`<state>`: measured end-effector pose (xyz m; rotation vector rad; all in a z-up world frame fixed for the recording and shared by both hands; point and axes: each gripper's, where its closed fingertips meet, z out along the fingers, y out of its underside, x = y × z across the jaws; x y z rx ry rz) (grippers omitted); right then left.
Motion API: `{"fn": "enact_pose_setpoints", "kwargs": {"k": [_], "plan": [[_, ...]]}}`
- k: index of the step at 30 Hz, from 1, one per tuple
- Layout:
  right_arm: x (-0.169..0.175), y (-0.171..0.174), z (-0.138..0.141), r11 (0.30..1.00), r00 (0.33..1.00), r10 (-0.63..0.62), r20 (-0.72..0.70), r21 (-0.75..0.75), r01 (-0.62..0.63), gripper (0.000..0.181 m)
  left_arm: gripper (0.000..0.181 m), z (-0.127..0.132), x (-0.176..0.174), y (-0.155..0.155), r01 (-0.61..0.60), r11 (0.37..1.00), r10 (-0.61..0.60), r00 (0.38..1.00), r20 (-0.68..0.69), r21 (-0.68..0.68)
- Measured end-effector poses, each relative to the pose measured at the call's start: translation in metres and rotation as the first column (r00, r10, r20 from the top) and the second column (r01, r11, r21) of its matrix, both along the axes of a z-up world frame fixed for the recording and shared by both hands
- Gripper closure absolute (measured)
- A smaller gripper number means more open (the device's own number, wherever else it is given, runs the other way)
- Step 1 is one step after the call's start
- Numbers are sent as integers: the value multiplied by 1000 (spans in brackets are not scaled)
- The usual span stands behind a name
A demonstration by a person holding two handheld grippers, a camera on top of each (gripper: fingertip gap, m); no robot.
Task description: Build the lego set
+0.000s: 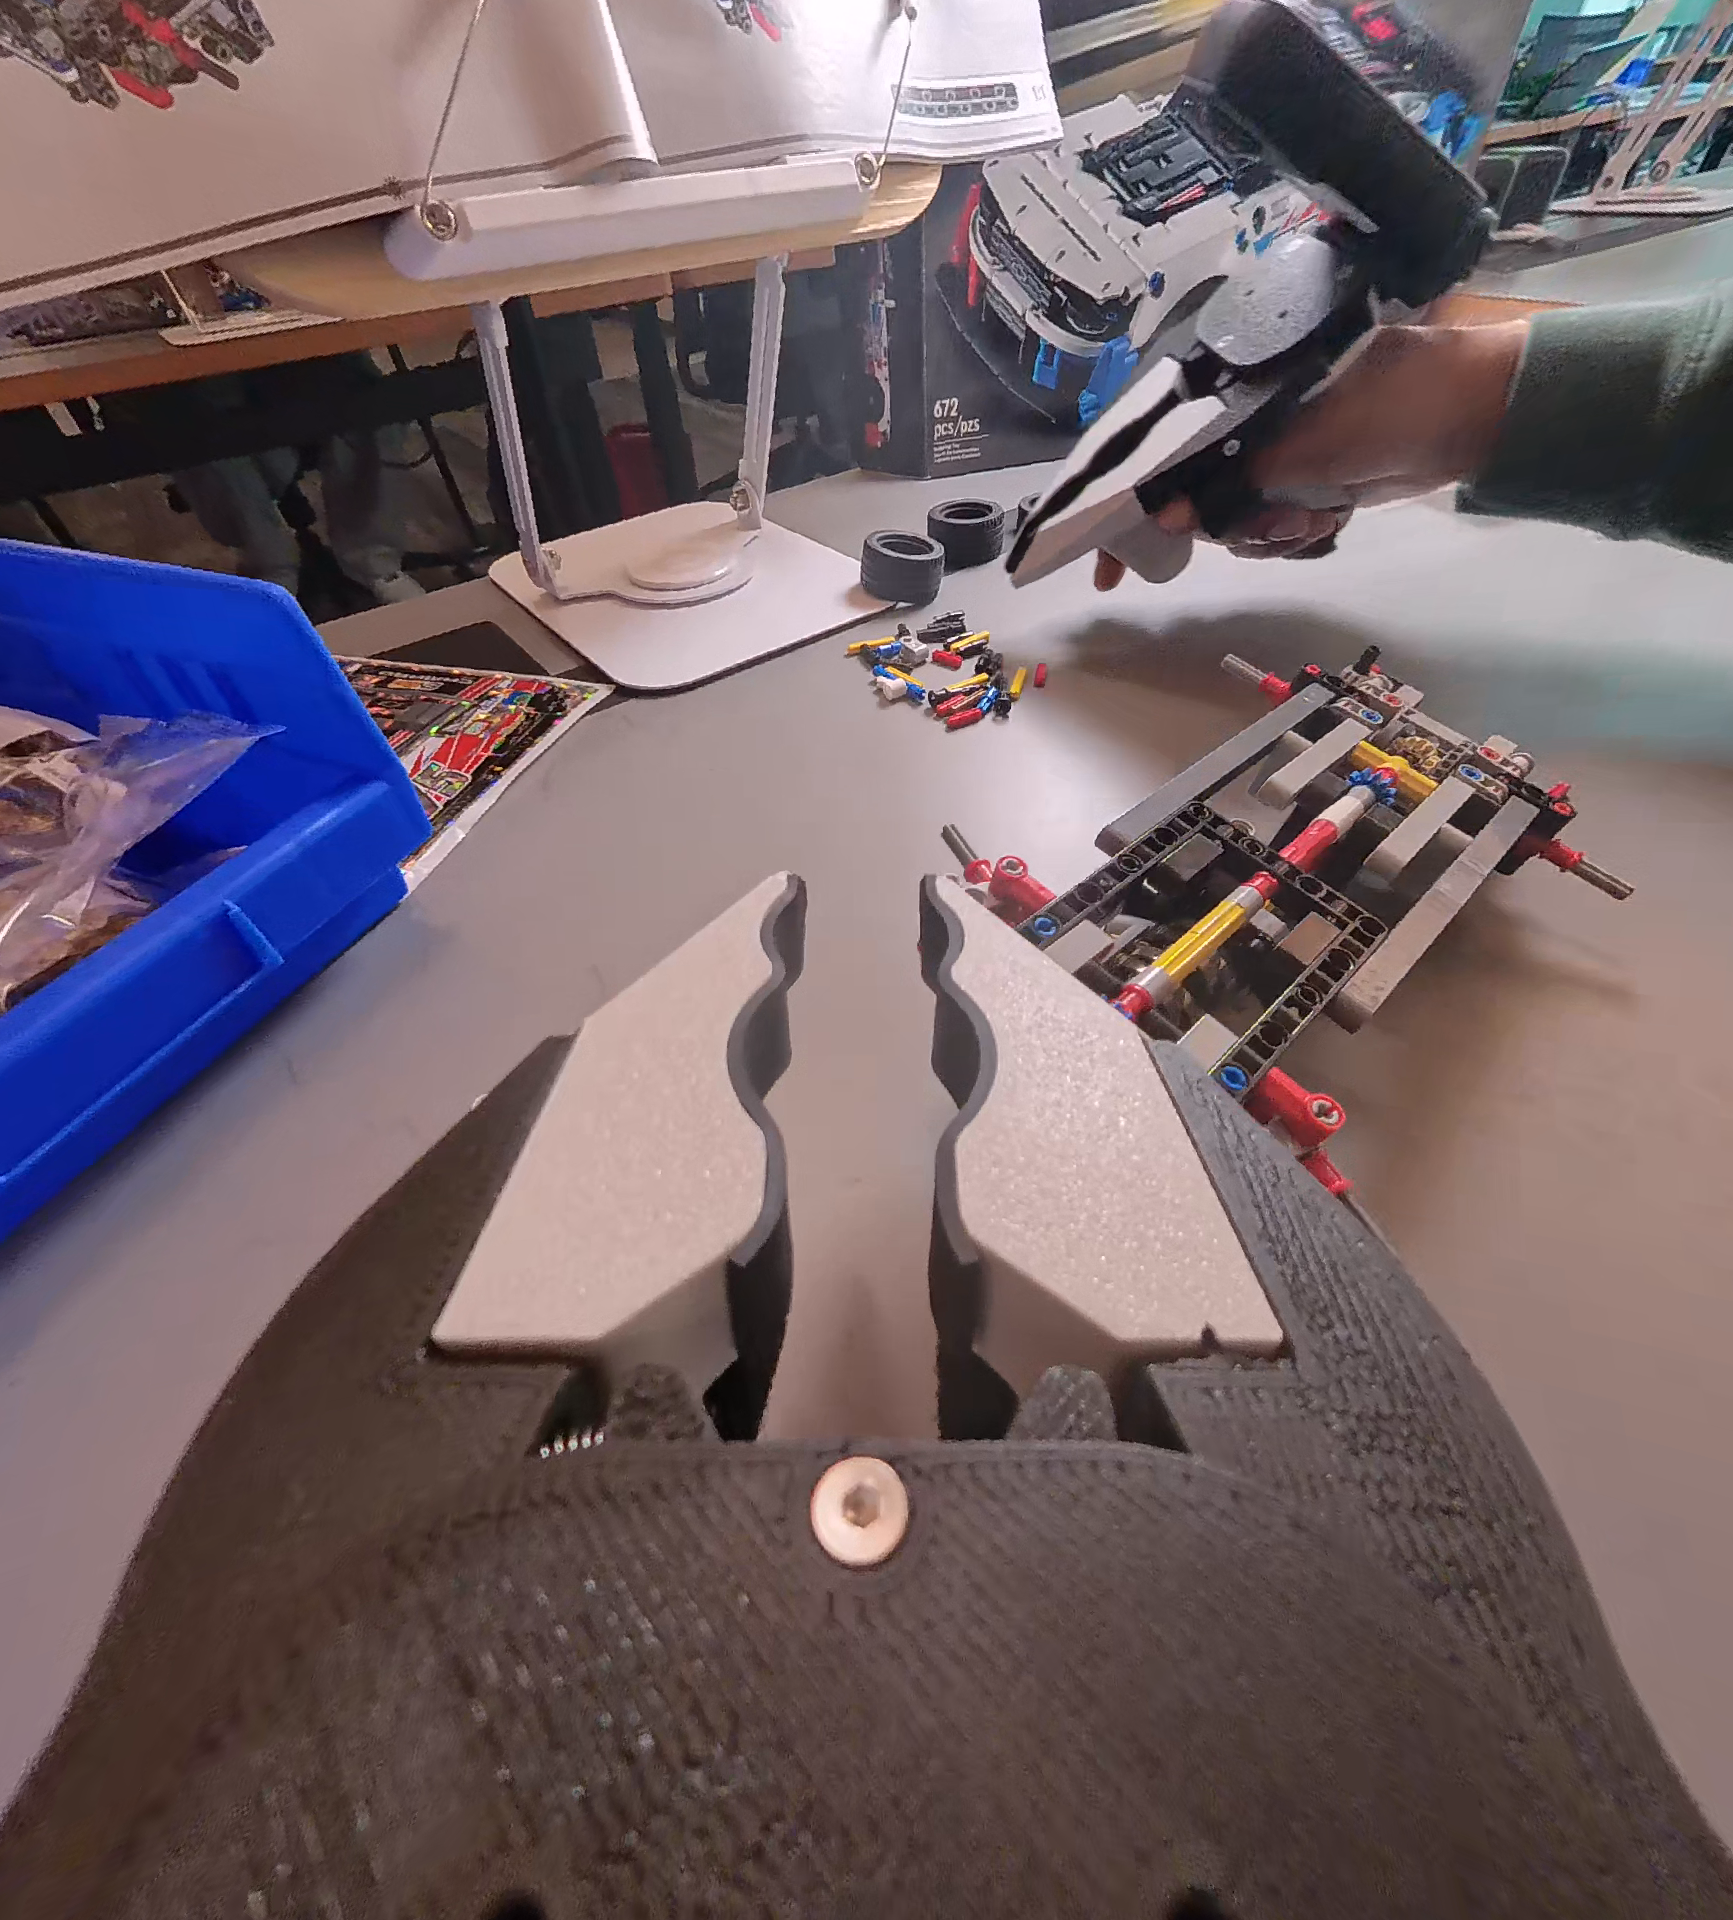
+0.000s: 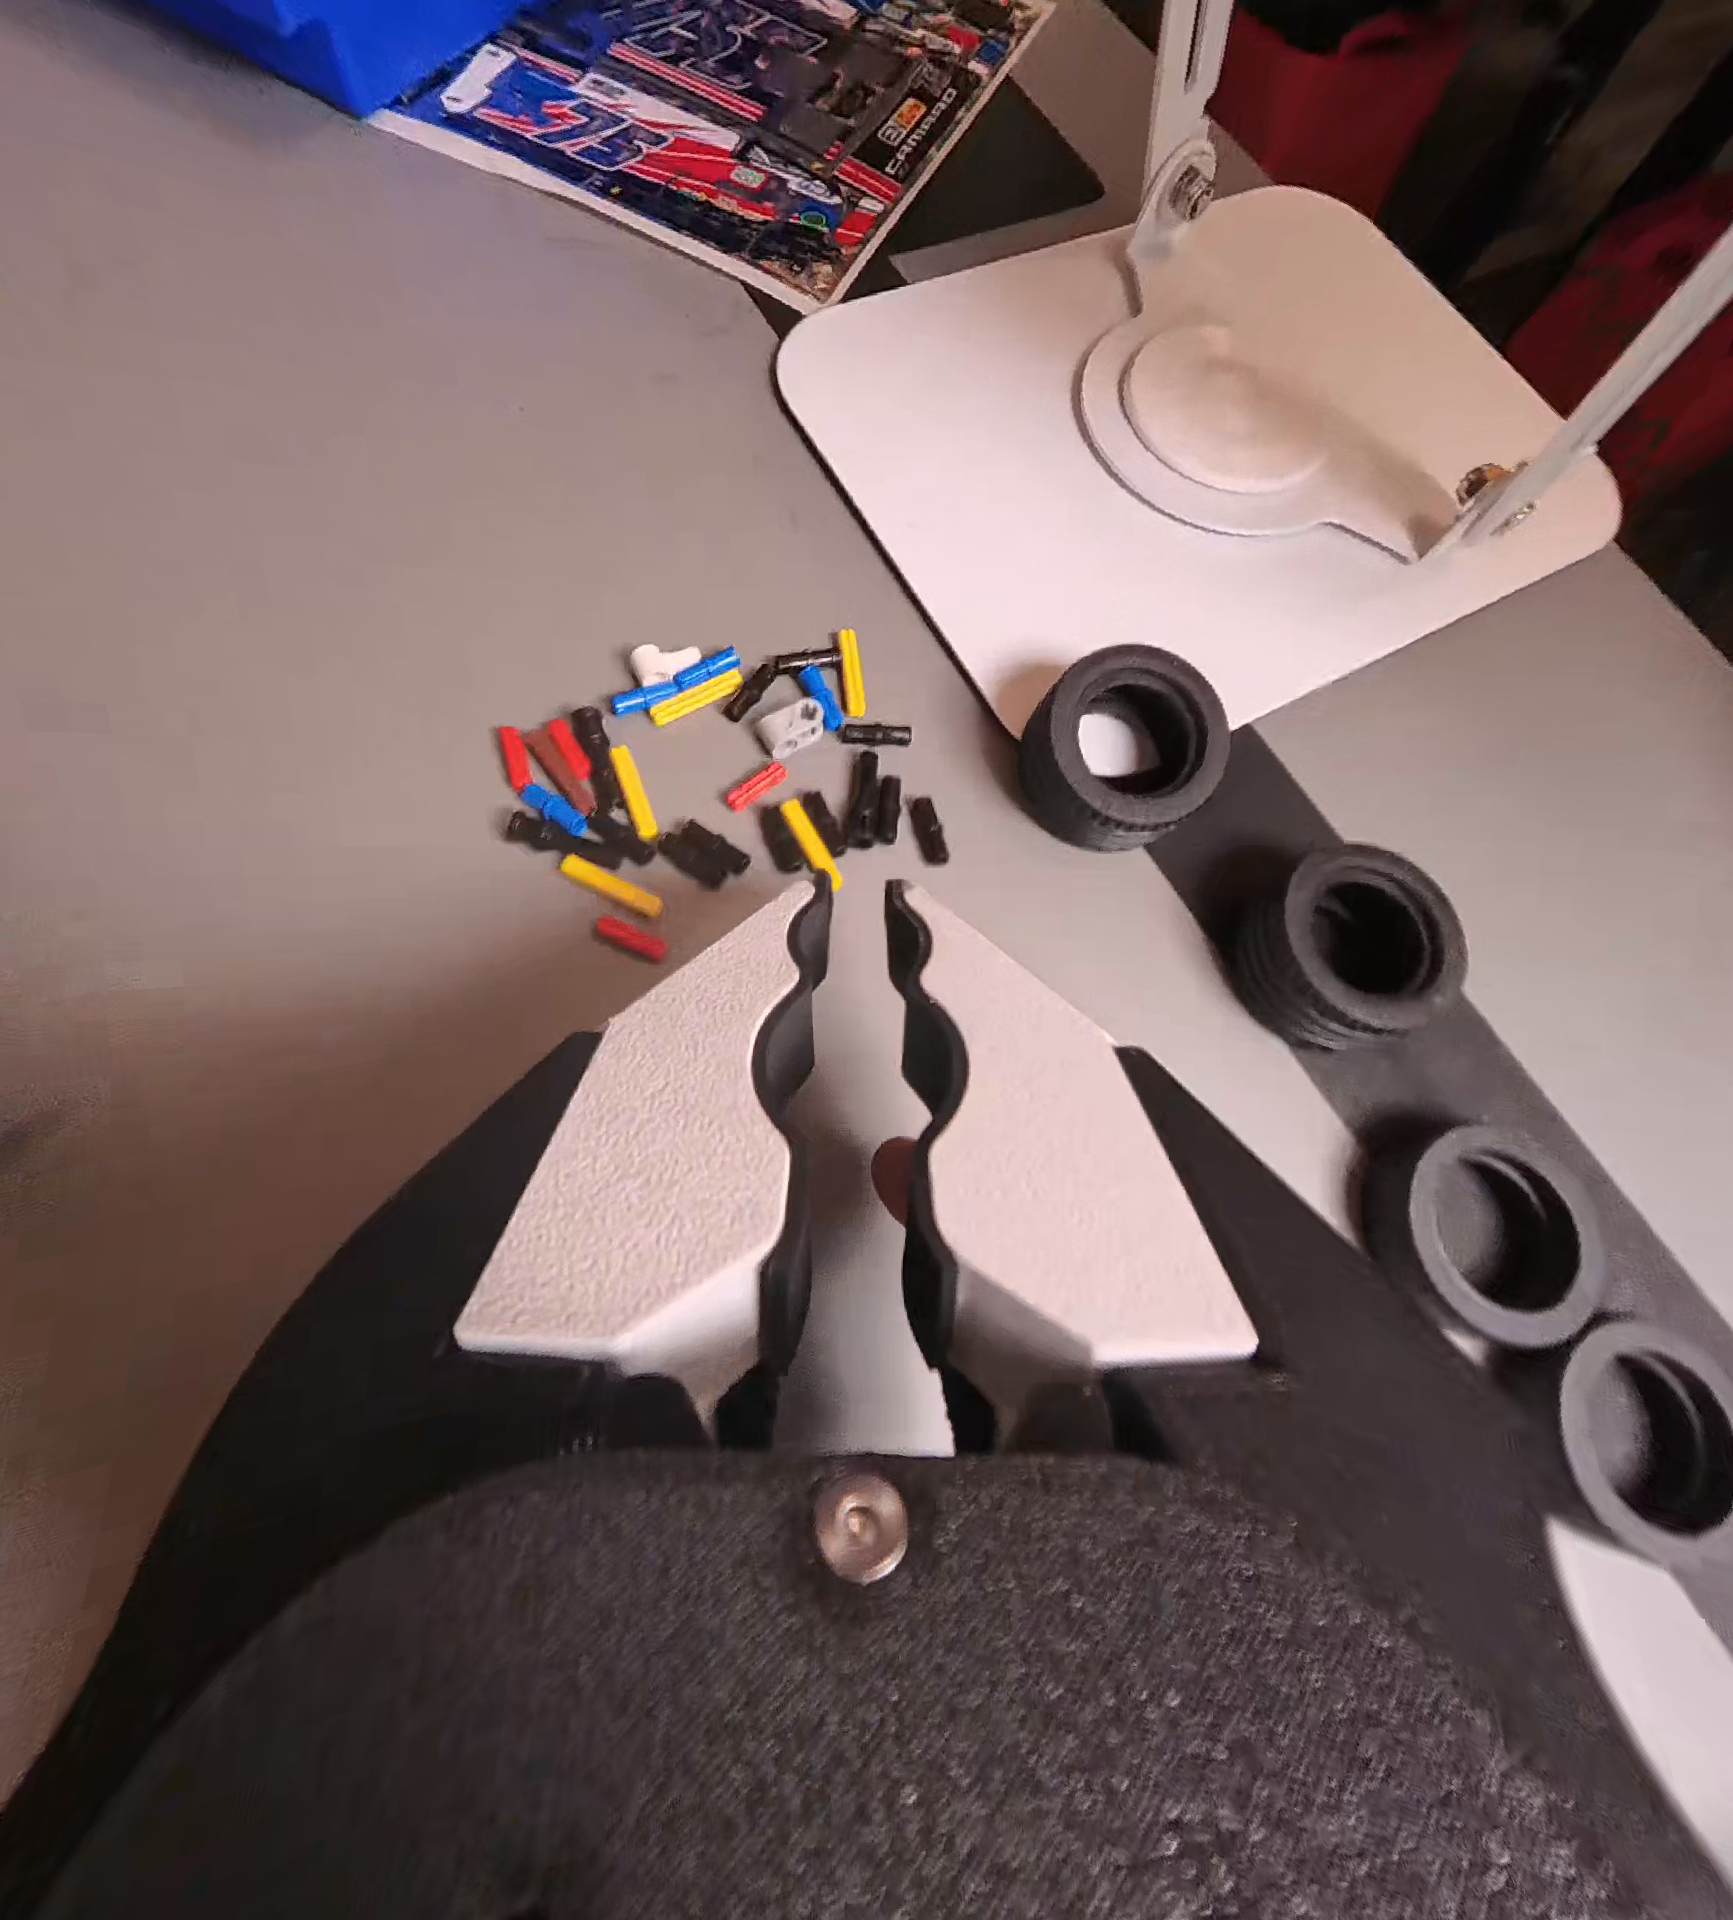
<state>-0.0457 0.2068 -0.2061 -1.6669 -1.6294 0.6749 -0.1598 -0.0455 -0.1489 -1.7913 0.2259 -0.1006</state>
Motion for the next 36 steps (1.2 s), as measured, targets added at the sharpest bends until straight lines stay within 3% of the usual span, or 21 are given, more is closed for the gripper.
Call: {"fn": "enact_pose_setpoints", "kwargs": {"k": [6,19,23,28,36], "plan": [[-25,6,-12,999,995,45,85,-20,-43,174,161,0,0,0,8,1000,-8,1000,1,-1],[-28,3,-23,996,975,67,213,43,-78,175,161,4,5,-2,33,999,-33,999,3,6],[-27,1,-23,995,970,57,238,-92,-36,175,161,3,6,-2,37,999,-37,999,2,1],[-19,-5,-24,939,965,98,242,-343,-10,173,161,2,6,-2,37,999,-37,999,-8,-3],[-16,1,-24,971,964,106,246,-236,-47,170,162,1,7,-1,41,999,-41,999,-9,-9]]}}
